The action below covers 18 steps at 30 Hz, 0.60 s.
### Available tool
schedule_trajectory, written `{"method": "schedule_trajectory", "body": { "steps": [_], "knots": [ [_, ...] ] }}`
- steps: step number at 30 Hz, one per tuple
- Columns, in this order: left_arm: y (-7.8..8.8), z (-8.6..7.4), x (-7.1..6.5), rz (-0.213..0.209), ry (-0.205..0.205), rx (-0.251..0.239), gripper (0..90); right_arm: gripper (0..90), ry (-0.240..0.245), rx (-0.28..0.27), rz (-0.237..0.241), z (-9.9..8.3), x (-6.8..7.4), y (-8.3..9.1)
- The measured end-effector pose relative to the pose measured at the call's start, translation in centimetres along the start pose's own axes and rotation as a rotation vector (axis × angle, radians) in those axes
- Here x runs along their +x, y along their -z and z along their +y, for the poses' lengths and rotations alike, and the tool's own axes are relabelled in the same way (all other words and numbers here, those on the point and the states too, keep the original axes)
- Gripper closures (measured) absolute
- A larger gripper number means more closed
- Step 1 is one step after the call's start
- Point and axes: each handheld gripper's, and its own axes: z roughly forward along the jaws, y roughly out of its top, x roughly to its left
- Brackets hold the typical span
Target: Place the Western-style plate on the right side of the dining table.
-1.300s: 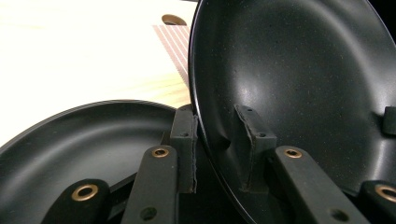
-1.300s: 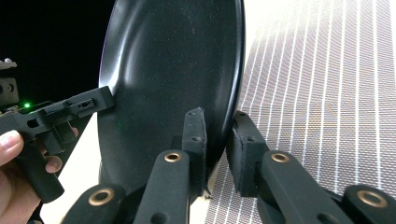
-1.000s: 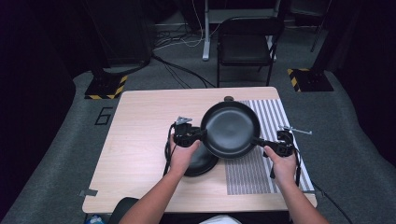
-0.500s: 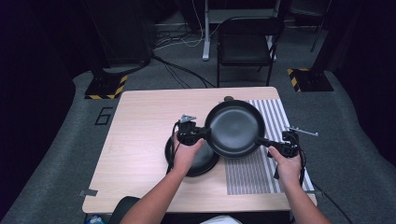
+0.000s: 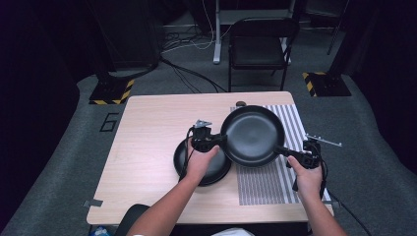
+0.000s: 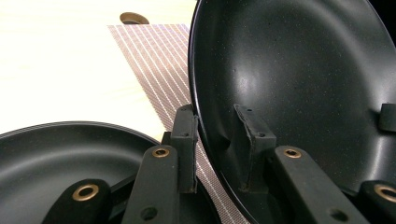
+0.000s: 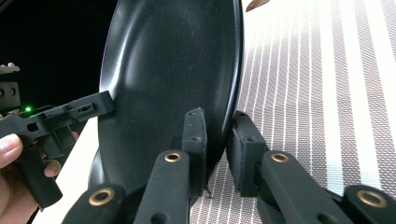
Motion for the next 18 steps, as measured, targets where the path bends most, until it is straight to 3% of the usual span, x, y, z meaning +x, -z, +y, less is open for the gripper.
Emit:
{"method": "schedule_trajectory", "body": {
  "steps": [18],
  "knots": [
    [-2.0,0.5,-1.5,-0.052,-0.016,0.025,71.4,78.1,-0.035,-0.043,-0.039,-0.2,-1.2,2.0]
  ]
}}
